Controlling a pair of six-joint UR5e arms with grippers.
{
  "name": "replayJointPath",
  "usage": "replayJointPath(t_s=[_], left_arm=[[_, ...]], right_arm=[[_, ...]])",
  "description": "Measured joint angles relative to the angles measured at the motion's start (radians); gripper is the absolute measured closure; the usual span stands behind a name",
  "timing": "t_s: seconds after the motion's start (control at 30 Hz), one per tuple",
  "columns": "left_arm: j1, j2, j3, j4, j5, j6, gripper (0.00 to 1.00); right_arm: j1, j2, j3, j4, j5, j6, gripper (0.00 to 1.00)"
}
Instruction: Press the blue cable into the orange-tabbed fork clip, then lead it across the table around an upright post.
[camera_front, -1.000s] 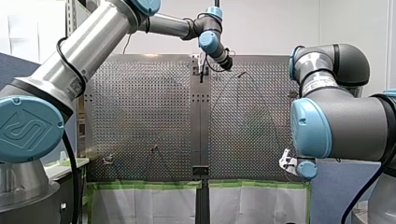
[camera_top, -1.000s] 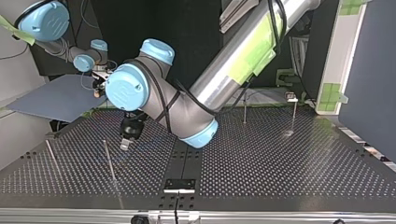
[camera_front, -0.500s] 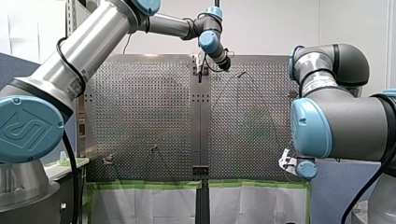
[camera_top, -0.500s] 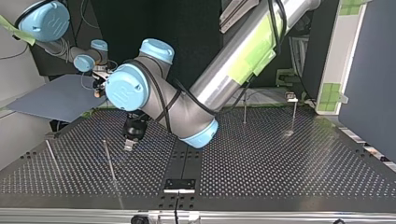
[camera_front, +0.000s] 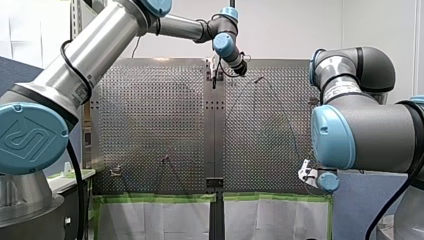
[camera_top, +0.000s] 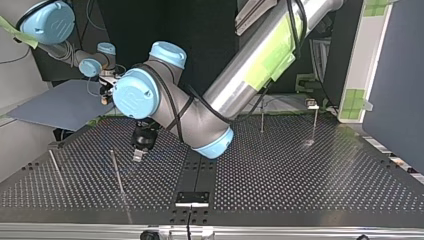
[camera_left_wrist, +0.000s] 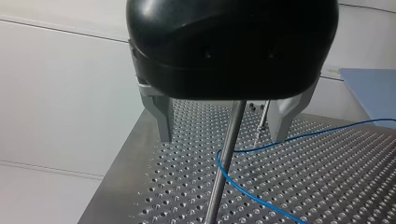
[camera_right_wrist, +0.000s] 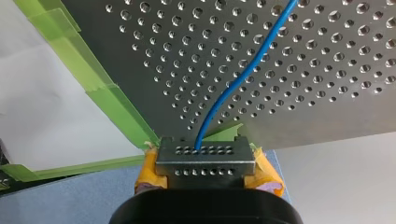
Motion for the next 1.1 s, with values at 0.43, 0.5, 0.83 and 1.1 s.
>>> replayJointPath(t_s=[0.43,0.5,0.83,1.1], left_arm=[[0.002,0.0,-0.001,0.0,0.001,-0.008,0.0],[0.002,0.0,-0.001,0.0,0.001,-0.009,0.0],[0.002,0.002,-0.008,-0.014,-0.015,-0.025,0.0],[0.022,0.046,-0.062,0.013,-0.009,-0.027,0.0]], right_arm=[[0.0,-0.001,0.0,0.0,-0.001,0.0,1.0],[0.0,-0.001,-0.001,0.0,-0.001,0.0,1.0],[0.0,-0.001,-0.001,0.001,-0.001,0.001,1.0],[0.002,-0.002,-0.001,0.0,-0.001,-0.001,1.0]])
